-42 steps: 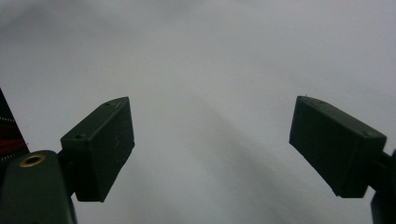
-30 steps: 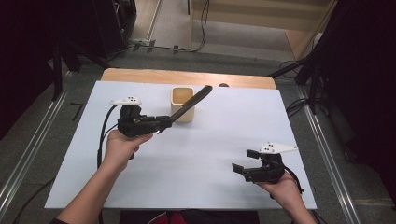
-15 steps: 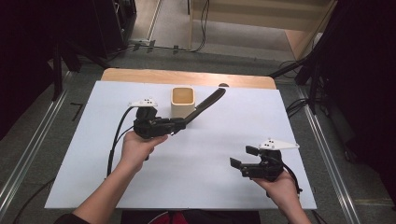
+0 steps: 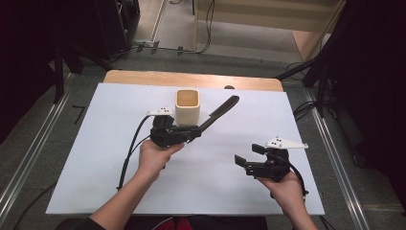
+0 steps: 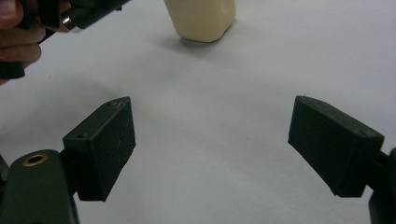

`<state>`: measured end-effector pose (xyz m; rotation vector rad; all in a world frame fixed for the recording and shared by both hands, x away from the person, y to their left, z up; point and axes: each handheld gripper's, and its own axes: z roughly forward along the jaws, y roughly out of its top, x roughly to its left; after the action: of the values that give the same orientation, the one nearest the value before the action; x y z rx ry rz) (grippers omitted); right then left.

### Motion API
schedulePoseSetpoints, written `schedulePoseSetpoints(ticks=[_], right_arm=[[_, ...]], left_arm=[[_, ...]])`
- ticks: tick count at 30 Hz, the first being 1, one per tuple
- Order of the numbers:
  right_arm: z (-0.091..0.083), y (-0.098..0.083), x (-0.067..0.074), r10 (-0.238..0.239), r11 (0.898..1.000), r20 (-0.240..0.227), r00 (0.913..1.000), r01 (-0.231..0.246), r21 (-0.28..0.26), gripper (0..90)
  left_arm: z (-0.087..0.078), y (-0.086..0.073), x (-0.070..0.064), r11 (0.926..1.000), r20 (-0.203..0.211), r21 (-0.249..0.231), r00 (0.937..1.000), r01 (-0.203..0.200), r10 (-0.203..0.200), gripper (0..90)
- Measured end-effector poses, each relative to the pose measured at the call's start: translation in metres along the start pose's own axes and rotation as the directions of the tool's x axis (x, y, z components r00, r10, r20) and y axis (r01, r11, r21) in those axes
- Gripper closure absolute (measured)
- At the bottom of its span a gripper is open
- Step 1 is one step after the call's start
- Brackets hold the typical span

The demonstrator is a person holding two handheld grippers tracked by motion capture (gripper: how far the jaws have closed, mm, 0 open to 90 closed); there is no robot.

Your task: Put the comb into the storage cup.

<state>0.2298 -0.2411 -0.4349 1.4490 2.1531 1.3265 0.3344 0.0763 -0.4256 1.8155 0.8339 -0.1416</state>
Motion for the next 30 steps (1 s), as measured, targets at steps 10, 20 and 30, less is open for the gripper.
schedulePoseSetpoints(ticks=[10,20,30], right_arm=[[0.005,0.012,0.001,0.028,1.0,0.019,0.9994,-0.028,-0.009,13.2],[0.01,0.02,0.002,0.048,0.999,0.042,0.998,-0.047,-0.026,13.2],[0.019,0.029,0.005,0.083,0.996,0.049,0.9953,-0.081,-0.043,13.4]], left_arm=[[0.023,-0.014,-0.005,0.9994,-0.028,-0.03,0.9994,0.019,-0.02,73.7],[0.036,-0.027,-0.008,0.9954,-0.052,-0.085,0.9975,0.043,-0.048,73.7],[0.044,-0.04,-0.014,0.9893,-0.108,-0.145,0.9936,0.017,-0.033,73.6]])
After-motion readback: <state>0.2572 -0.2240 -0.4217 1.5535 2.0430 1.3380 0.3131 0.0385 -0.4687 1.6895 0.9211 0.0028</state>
